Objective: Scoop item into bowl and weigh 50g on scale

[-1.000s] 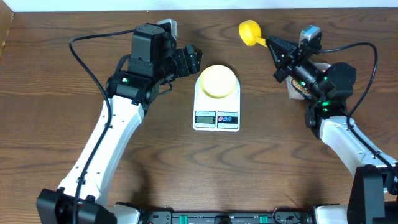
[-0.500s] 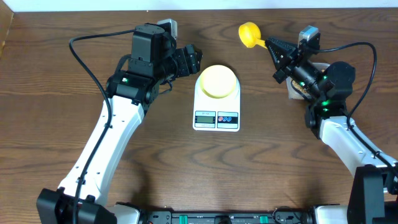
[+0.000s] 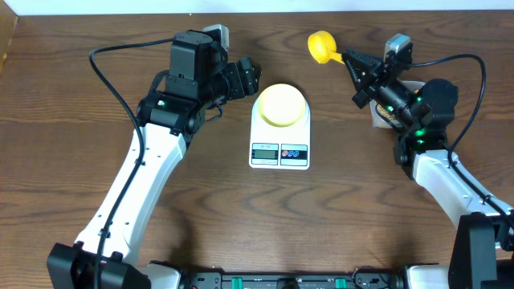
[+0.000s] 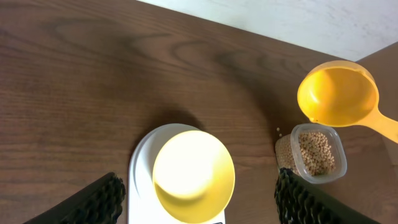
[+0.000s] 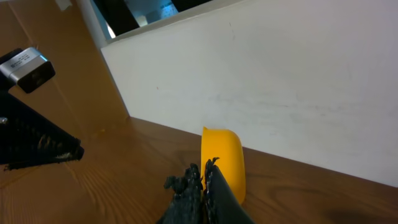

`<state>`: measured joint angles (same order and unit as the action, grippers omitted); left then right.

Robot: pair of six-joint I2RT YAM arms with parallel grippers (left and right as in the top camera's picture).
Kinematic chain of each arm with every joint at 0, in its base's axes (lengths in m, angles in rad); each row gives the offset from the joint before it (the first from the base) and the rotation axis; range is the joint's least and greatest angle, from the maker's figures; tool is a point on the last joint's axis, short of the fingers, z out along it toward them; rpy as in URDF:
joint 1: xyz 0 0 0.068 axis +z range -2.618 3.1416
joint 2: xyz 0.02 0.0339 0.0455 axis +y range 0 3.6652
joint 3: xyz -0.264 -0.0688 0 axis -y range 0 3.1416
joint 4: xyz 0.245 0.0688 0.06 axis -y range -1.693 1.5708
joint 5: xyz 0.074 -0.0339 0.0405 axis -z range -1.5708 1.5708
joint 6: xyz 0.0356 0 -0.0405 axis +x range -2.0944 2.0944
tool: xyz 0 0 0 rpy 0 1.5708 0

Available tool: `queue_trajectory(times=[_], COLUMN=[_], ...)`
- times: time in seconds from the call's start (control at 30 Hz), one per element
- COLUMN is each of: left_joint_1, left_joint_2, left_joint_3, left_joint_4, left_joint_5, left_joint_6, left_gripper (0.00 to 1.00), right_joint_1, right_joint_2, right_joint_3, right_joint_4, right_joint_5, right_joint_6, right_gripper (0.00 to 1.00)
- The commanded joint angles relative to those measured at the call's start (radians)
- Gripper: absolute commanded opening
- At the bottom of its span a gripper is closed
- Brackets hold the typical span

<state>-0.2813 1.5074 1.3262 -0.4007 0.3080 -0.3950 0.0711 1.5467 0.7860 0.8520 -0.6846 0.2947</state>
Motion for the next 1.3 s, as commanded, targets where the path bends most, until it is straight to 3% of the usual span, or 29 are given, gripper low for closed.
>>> queue_trajectory(times=[0.0,1.27], left_joint_1=[0.002,0.002], left_joint_2=[-0.006,-0.006], left_joint_3=[-0.002,-0.002], left_joint_4=[-0.003,-0.011], left_joint_5=[-0.006,-0.059], left_joint_6=[0.009,0.014], left_gripper=[0.79,0.79], right_joint_1=[-0.004,-0.006], right_joint_2=[0.002,0.002], right_joint_3=[0.02,0.02], right_joint_4=[-0.006,-0.068], right_joint_5=[-0.003,-0.003], right_joint_6=[-0.018,-0.019], right_gripper=[0.01,0.01])
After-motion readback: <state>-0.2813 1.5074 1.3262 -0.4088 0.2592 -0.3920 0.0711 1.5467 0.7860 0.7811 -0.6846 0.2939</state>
